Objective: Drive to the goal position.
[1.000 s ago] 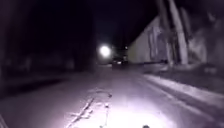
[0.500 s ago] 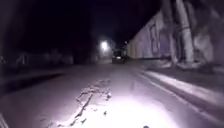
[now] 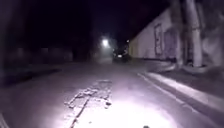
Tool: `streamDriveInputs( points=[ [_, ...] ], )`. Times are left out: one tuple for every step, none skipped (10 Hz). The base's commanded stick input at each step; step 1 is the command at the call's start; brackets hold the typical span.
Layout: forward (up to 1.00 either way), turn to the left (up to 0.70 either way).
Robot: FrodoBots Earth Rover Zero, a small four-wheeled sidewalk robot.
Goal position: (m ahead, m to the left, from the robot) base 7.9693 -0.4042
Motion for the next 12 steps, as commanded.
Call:
streamDriveInputs(
  points=[
    [0.7,0.0],
    [0.7,0.0],
    [0.7,0.0],
    [0.7,0.0],
    [0.7,0.0],
    [0.7,0.0],
    [0.7,0.0],
    [0.7,0.0],
    [0.7,0.0],
    [0.7,0.0],
    [0.7,0.0],
    [0.7,0.0]
  ],
)
